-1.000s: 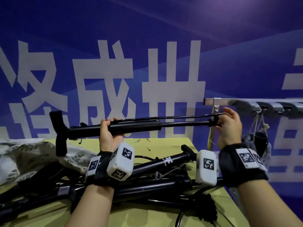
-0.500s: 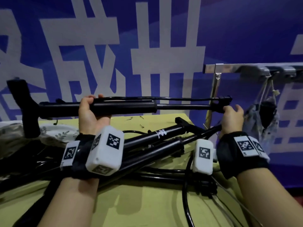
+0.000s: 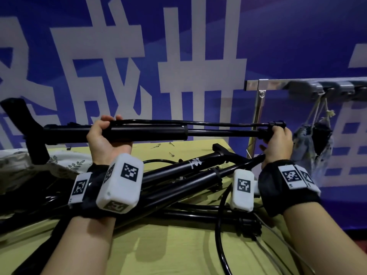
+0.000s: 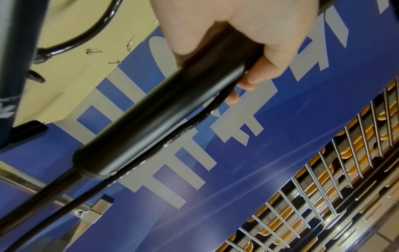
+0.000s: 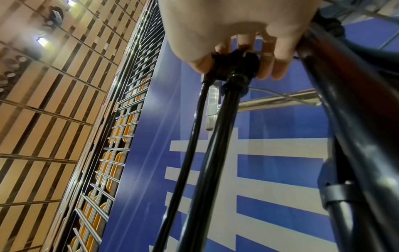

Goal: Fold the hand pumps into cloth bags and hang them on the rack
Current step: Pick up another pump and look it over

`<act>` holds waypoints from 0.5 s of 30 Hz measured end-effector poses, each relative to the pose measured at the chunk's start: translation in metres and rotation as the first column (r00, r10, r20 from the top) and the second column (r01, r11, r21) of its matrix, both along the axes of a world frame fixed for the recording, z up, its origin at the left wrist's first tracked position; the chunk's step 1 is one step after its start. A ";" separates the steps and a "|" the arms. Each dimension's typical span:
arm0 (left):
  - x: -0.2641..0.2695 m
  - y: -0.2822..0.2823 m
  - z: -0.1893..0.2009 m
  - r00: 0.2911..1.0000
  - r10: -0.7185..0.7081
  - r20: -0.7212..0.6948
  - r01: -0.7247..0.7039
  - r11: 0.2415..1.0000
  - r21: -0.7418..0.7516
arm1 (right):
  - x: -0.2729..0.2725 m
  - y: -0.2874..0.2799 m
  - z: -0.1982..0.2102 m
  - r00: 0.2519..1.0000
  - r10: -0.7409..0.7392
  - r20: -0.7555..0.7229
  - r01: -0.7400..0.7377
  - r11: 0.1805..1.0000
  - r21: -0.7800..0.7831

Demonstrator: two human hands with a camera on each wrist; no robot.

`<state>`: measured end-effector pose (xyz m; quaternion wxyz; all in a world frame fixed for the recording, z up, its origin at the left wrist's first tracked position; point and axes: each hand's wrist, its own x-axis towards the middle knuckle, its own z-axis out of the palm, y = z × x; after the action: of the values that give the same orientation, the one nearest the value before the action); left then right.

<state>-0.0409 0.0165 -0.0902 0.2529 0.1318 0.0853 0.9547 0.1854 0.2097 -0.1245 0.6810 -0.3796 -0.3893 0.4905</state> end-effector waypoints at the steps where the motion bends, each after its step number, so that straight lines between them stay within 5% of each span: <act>1: -0.003 -0.001 -0.001 1.000 -0.002 0.025 0.002 1.000 0.002 | 0.001 0.000 0.001 1.000 0.007 -0.001 -0.007 1.000 0.001; 8: -0.012 0.001 -0.005 1.000 0.009 -0.012 -0.011 0.979 -0.203 | 0.001 0.000 -0.003 0.996 -0.057 0.062 0.057 0.998 0.003; 15: -0.013 0.012 0.000 0.999 -0.020 -0.046 0.010 0.980 -0.200 | 0.008 0.001 0.001 0.976 -0.046 0.211 0.070 0.992 -0.106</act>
<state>-0.0538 0.0290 -0.0907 0.2699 0.1293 0.1856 0.9359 0.1930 0.2106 -0.1237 0.6278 -0.4781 -0.4189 0.4493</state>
